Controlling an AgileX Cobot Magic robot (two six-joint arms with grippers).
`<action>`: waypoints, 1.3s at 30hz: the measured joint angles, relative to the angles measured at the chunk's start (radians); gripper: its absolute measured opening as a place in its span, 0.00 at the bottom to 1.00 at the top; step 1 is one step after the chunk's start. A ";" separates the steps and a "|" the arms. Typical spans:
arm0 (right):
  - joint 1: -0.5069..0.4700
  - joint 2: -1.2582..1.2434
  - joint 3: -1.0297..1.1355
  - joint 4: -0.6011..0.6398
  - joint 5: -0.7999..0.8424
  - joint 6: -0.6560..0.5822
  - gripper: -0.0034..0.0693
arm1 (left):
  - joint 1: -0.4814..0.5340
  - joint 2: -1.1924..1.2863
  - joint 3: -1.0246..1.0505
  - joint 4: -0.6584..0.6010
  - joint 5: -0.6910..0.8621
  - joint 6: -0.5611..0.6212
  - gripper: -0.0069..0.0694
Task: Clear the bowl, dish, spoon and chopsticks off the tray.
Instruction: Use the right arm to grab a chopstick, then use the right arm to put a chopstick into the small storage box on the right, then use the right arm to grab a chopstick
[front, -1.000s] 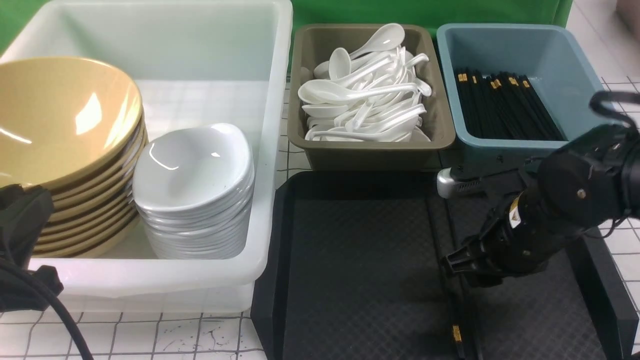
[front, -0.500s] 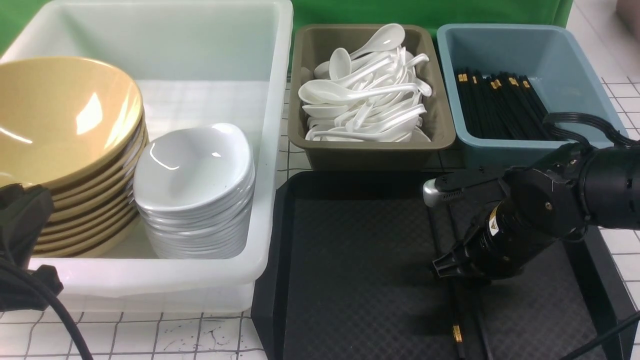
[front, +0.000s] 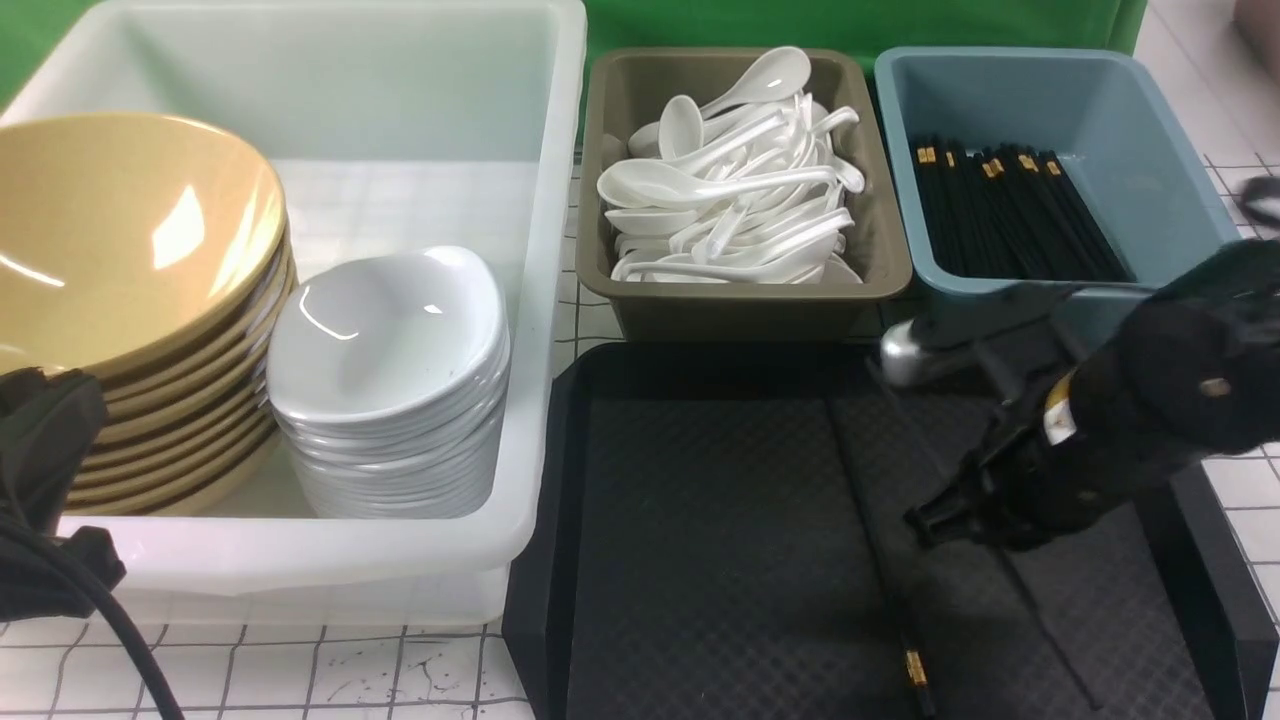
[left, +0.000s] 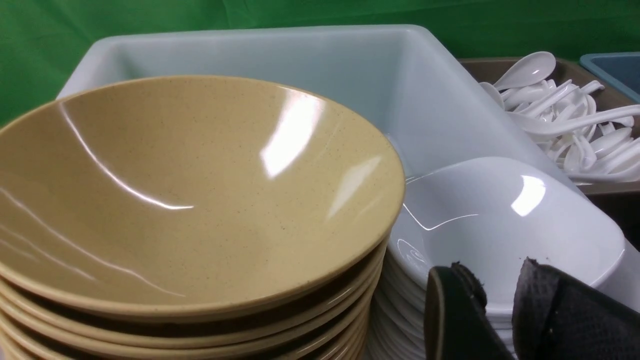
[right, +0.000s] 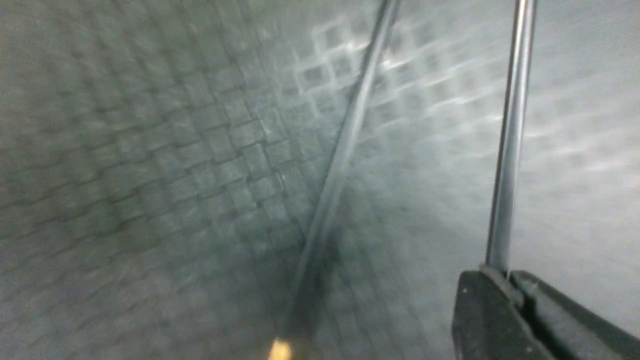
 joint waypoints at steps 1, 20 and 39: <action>0.000 -0.035 0.000 -0.005 0.006 0.000 0.13 | 0.000 0.000 0.000 0.000 0.000 0.000 0.27; -0.358 0.383 -0.585 -0.092 -0.336 0.090 0.13 | 0.000 0.000 0.000 0.000 0.000 -0.001 0.27; -0.309 0.388 -0.724 0.141 0.190 -0.171 0.58 | 0.000 0.000 0.006 0.003 -0.001 0.000 0.27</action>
